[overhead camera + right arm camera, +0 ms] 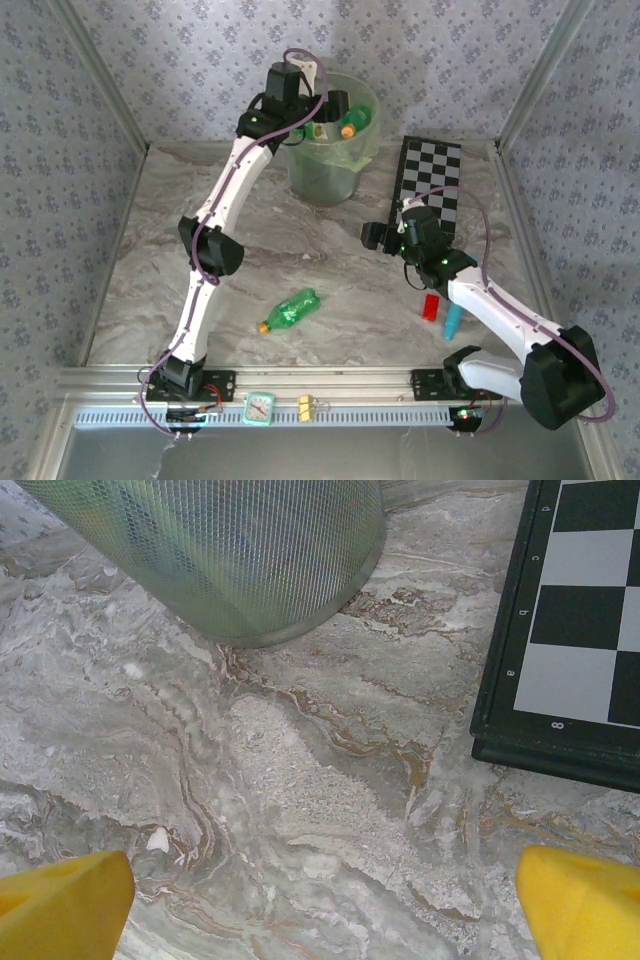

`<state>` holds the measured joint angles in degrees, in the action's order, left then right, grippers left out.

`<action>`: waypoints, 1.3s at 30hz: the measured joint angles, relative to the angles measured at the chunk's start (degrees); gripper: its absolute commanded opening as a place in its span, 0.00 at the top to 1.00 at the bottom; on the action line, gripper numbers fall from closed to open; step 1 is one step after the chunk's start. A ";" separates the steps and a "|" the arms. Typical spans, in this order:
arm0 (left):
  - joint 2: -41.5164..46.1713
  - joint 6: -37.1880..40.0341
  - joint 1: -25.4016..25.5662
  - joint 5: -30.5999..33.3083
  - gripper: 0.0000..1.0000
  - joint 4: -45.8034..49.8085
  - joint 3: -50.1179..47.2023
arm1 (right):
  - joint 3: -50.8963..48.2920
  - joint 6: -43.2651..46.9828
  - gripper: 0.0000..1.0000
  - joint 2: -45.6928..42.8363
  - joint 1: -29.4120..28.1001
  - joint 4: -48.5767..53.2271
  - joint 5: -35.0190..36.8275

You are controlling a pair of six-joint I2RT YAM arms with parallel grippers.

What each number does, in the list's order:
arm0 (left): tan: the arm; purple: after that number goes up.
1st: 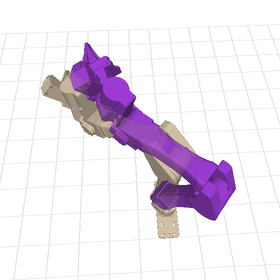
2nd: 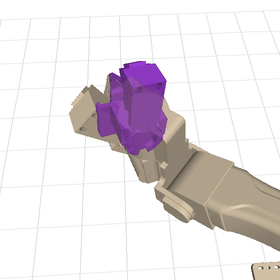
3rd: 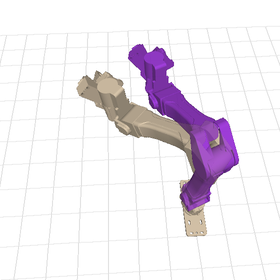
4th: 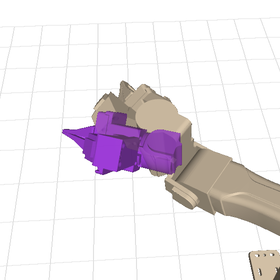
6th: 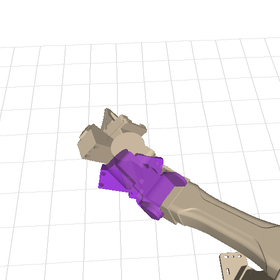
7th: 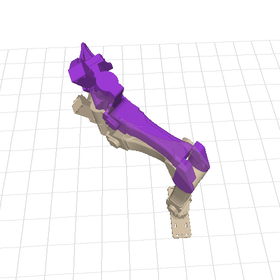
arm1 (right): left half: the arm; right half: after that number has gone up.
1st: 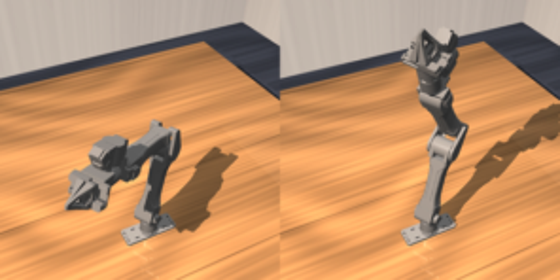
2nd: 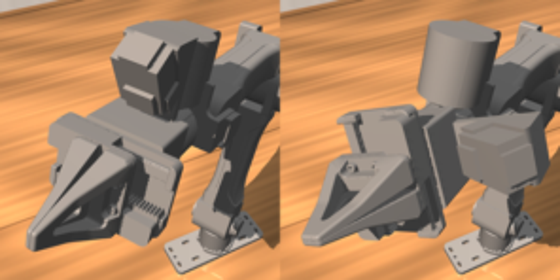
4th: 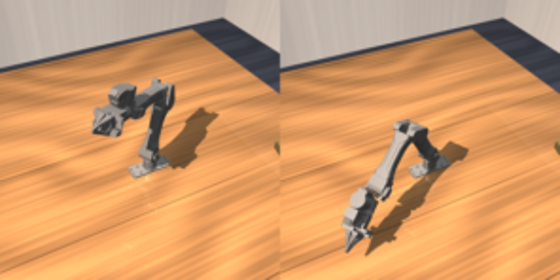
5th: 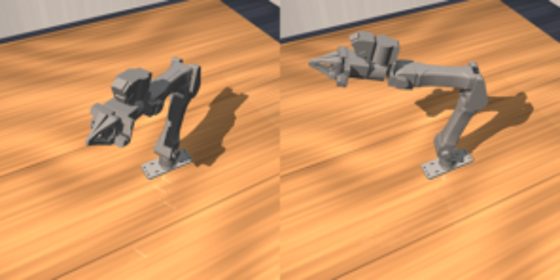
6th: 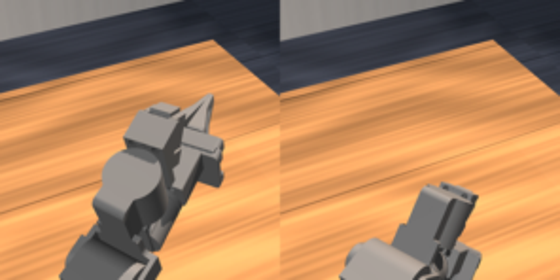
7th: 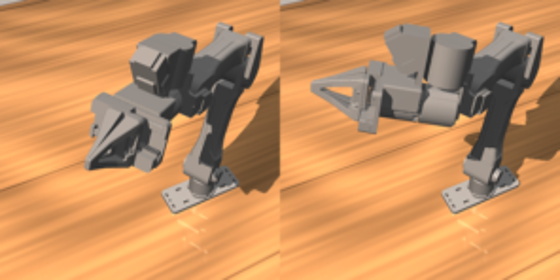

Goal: Put the plastic bottles in the bin

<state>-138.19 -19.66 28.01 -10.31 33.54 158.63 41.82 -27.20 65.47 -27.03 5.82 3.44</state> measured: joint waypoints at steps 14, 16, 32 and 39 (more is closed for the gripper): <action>4.96 0.04 -0.04 -1.07 0.10 2.23 -5.97 | -0.50 -0.46 0.00 1.20 -1.44 -1.84 -3.43; 9.16 0.09 -0.04 -1.07 0.09 1.46 -12.11 | -0.48 -0.39 0.00 1.66 -2.82 -2.01 -3.98; 31.36 -1.46 -3.26 2.93 0.07 -21.18 -50.49 | 2.82 7.30 0.00 7.17 -13.62 -0.68 -8.33; 46.14 -6.19 -6.88 7.43 0.00 -29.44 -76.85 | 5.77 16.04 0.00 9.44 -24.85 4.22 -10.82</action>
<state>-92.05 -25.85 21.12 -2.87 4.10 81.78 47.59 -11.16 74.91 -51.88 10.04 -7.38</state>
